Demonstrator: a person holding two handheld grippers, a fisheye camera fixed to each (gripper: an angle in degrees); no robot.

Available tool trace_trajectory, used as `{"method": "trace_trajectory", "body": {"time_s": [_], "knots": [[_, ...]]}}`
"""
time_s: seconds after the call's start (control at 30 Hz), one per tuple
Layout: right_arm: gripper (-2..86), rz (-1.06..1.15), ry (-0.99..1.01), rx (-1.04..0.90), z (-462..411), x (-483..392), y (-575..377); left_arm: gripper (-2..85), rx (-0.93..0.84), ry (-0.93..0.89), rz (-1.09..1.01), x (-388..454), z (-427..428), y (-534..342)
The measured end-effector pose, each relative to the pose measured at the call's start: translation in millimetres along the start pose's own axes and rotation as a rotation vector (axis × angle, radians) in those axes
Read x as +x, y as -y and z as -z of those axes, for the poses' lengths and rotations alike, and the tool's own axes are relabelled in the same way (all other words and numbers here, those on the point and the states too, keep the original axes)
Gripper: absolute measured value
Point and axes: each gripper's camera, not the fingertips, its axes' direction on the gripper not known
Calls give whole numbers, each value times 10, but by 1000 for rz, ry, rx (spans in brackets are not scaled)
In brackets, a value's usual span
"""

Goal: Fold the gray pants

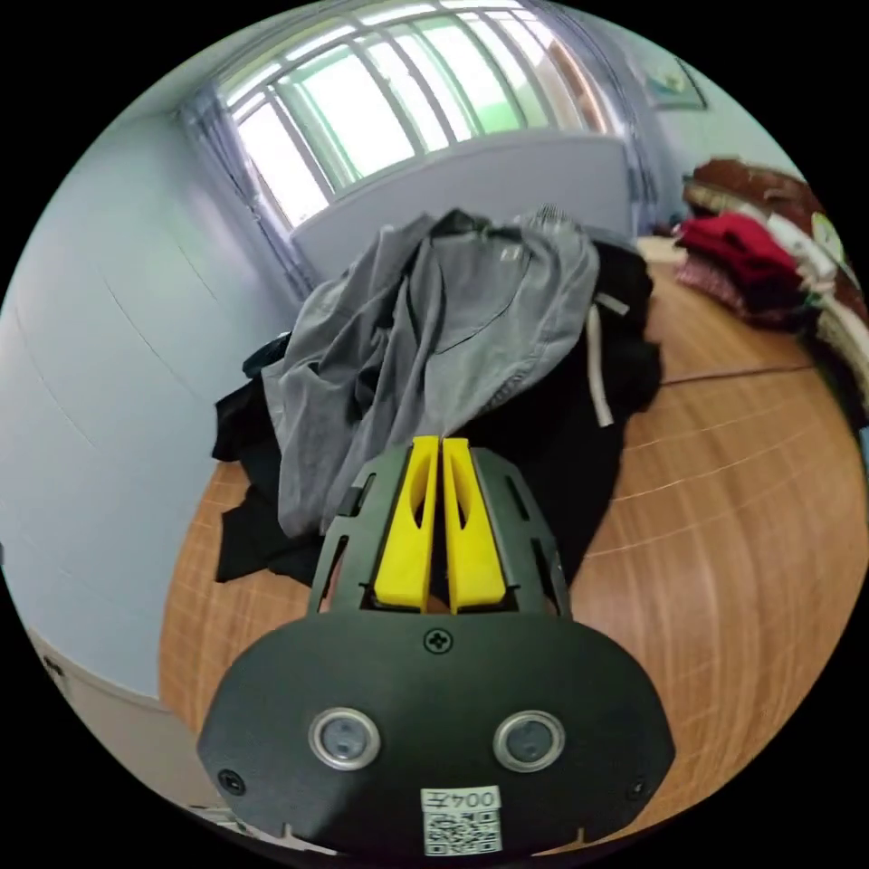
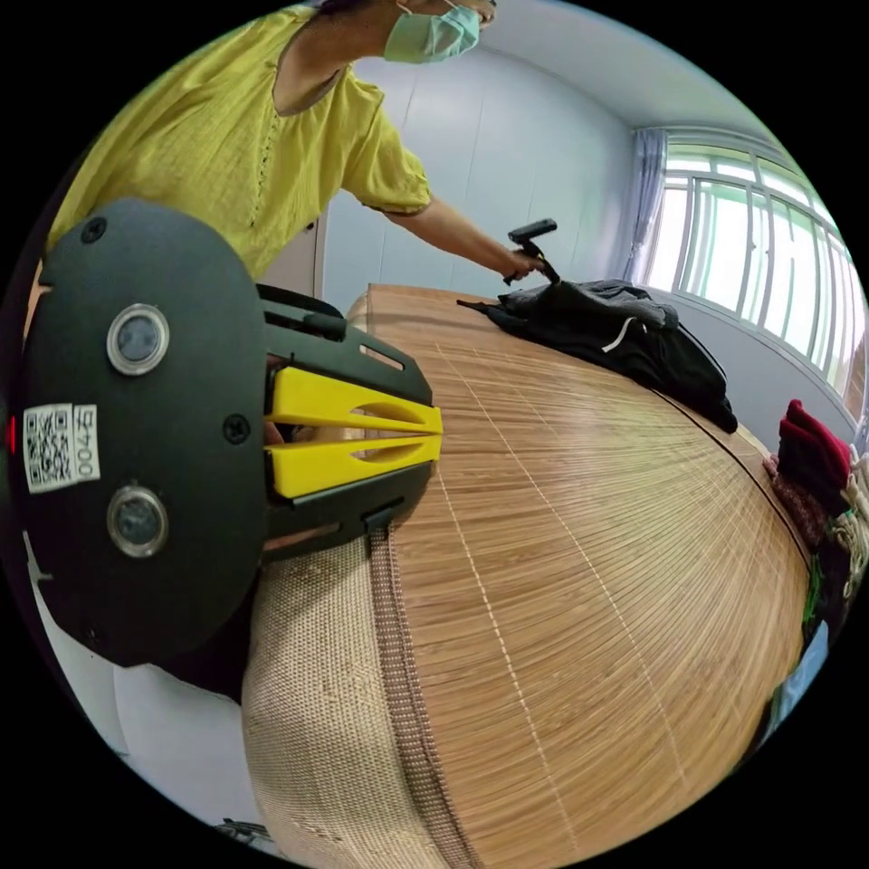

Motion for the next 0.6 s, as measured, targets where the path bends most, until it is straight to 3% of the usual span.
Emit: {"method": "trace_trajectory", "body": {"time_s": [0.13,0.3,0.6], "knots": [[7,29,-53,16,21,-76,-17,7,40,-245,-52,-98,673,-706],[52,31,6,40,146,-37,-56,7,33,-384,-108,14,1353,-1852],[66,114,81,169,601,-431,-468,7,-123,-737,105,309,2048,-4133]]}}
